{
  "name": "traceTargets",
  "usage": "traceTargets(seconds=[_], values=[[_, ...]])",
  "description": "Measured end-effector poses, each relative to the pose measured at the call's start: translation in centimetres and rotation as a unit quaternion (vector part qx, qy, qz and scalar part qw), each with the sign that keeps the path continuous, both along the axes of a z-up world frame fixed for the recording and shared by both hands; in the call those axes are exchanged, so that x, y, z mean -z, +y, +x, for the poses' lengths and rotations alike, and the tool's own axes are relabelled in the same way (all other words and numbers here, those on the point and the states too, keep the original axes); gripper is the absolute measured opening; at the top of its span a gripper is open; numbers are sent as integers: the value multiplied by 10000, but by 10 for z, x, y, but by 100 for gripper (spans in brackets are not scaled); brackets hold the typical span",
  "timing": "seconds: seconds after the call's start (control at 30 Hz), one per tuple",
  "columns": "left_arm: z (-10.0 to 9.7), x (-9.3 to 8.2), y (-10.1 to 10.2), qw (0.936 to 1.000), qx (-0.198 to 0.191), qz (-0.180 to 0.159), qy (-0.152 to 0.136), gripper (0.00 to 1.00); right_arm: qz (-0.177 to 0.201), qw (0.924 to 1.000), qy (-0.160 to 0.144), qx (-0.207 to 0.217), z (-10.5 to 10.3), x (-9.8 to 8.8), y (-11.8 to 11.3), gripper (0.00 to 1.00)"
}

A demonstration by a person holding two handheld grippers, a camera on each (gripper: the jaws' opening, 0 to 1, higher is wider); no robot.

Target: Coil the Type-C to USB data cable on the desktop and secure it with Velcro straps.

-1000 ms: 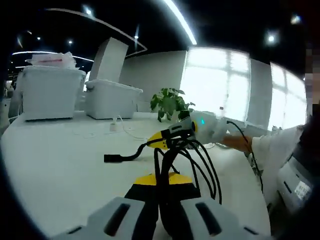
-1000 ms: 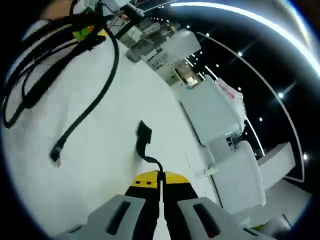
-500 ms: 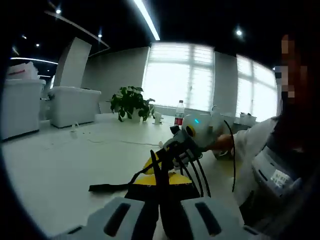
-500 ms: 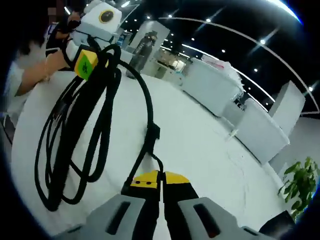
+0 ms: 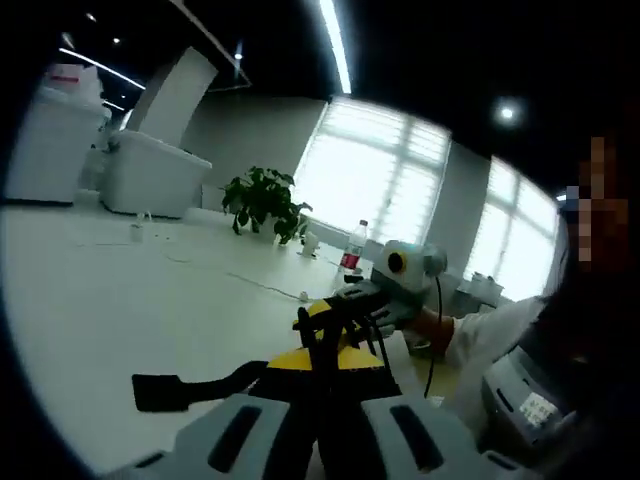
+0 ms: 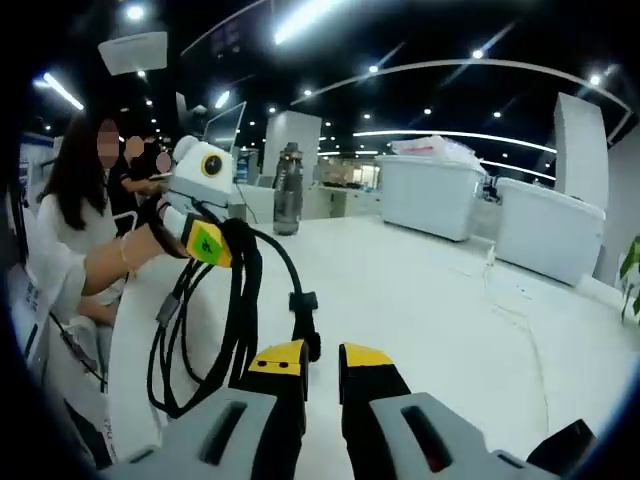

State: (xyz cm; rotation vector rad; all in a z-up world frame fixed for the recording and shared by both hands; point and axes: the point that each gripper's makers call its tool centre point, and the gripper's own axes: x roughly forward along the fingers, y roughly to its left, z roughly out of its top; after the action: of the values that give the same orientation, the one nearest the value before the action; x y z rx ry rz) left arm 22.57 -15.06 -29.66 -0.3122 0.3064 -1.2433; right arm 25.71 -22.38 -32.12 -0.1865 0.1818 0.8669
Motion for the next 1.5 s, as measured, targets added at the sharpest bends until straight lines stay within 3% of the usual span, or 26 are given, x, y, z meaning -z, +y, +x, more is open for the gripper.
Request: traceTargets(seconds=[0.07, 0.1, 0.17, 0.23, 0.3, 0.4, 0.47, 0.57, 0.63, 0.7, 0.83, 0.97, 1.0, 1.03, 1.17, 1.27, 1.33, 1.43, 1.5], values=[[13, 4, -7, 9995, -273, 11, 172, 4, 197, 9994, 212, 183, 8, -1, -15, 12], [20, 6, -8, 9990, -413, 44, 165, 4, 142, 9996, 141, 222, 12, -1, -22, 12], [34, 9, -8, 9971, -716, 62, 255, 4, -63, 9988, -143, 457, 22, -1, -36, 12], [48, 18, 0, 9937, -1062, 304, 212, 4, -320, 9963, -495, 626, 30, -3, -48, 12], [51, 25, 3, 9929, -1079, 409, 272, 4, -319, 9951, -701, 623, 32, -9, -50, 12], [55, 38, 8, 9906, -1121, 555, 556, 4, 3, 9949, -979, 229, 25, -28, -35, 12], [63, 48, 14, 9863, -1317, 873, 466, 5, 291, 9953, -895, -246, 13, -35, -14, 12], [70, 57, 15, 9820, -1444, 1175, 319, 6, 161, 9916, -792, -1005, -6, -29, 16, 12], [72, 61, 14, 9806, -1464, 1284, 241, 8, -410, 9819, -1045, -1527, -18, -13, 35, 15], [75, 65, 15, 9769, -1508, 1516, 7, 9, -993, 9725, -1221, -1716, -20, 6, 42, 16], [79, 69, 21, 9666, -1643, 1898, -510, 15, -1572, 9604, -1373, -1847, -16, 29, 47, 16], [85, 68, 25, 9639, -1770, 1890, -617, 20, -2212, 9389, -1912, -1816, -7, 38, 46, 16], [64, 65, 15, 9633, -1763, 1898, -704, 20, -2322, 9327, -2061, -1836, -6, 38, 47, 16], [54, 61, 9, 9633, -1757, 1860, -807, 20, -2359, 9303, -2132, -1831, -5, 38, 48, 16], [54, 42, 9, 9656, -1879, 1528, -944, 21, -2463, 9227, -2388, -1760, 2, 39, 52, 15], [59, 32, 23, 9599, -2185, 1379, -1086, 21, -2498, 9180, -2562, -1712, 5, 37, 52, 12], [63, 33, 34, 9542, -2331, 1492, -1135, 18, -2514, 9110, -2823, -1649, 7, 31, 52, 9], [66, 43, 44, 9550, -2398, 1514, -868, 17, -2407, 9098, -2915, -1711, 4, 27, 55, 6], [67, 48, 46, 9537, -2404, 1606, -835, 15, -2403, 9072, -2961, -1780, 3, 25, 57, 3]])
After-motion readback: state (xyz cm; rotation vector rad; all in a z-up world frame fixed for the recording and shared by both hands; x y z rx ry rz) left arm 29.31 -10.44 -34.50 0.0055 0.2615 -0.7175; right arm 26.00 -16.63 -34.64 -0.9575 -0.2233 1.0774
